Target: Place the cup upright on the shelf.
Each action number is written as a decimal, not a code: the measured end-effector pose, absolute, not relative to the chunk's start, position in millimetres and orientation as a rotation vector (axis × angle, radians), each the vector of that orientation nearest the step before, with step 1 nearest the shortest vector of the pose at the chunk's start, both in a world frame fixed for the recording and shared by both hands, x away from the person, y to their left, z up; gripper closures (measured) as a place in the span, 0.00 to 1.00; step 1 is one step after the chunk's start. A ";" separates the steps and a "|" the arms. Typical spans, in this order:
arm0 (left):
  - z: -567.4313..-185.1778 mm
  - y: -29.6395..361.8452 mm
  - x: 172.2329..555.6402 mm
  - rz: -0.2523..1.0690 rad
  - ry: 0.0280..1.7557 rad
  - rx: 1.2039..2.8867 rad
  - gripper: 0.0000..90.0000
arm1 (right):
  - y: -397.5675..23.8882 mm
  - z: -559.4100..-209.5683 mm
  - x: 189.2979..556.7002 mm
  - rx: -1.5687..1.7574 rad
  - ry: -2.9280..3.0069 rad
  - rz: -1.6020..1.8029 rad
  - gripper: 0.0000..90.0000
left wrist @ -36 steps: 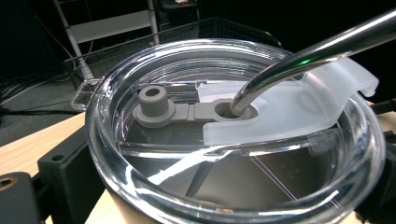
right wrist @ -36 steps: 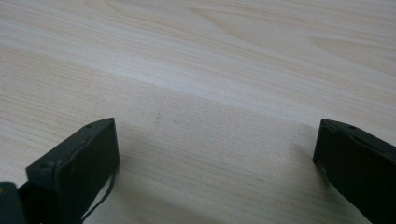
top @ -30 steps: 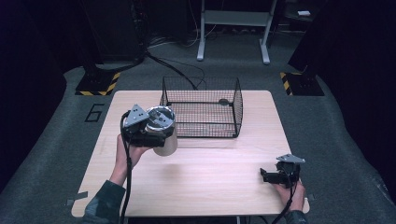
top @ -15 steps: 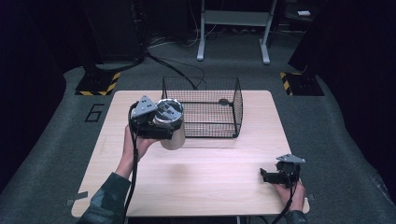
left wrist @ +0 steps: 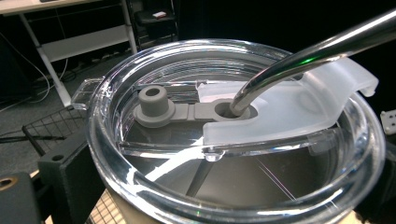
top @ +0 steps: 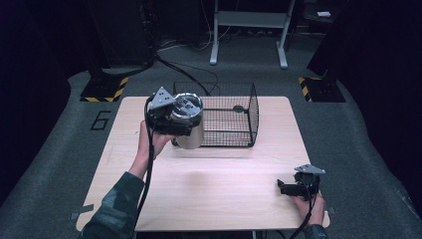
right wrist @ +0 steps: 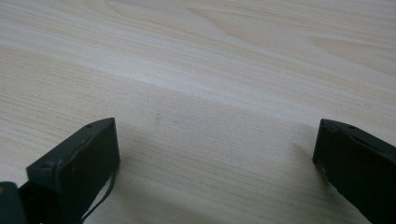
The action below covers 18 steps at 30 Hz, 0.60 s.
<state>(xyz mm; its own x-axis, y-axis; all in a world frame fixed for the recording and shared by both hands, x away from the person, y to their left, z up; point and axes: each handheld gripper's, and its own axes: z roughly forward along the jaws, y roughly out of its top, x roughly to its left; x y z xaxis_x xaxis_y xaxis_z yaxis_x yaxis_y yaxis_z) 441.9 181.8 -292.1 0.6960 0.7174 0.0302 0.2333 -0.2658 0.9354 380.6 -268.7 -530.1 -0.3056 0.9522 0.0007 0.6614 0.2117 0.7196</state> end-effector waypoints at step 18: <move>-271.0 160.0 485.9 0.596 0.774 1.806 0.04 | -268.8 -530.1 380.6 1.483 2.052 0.866 0.00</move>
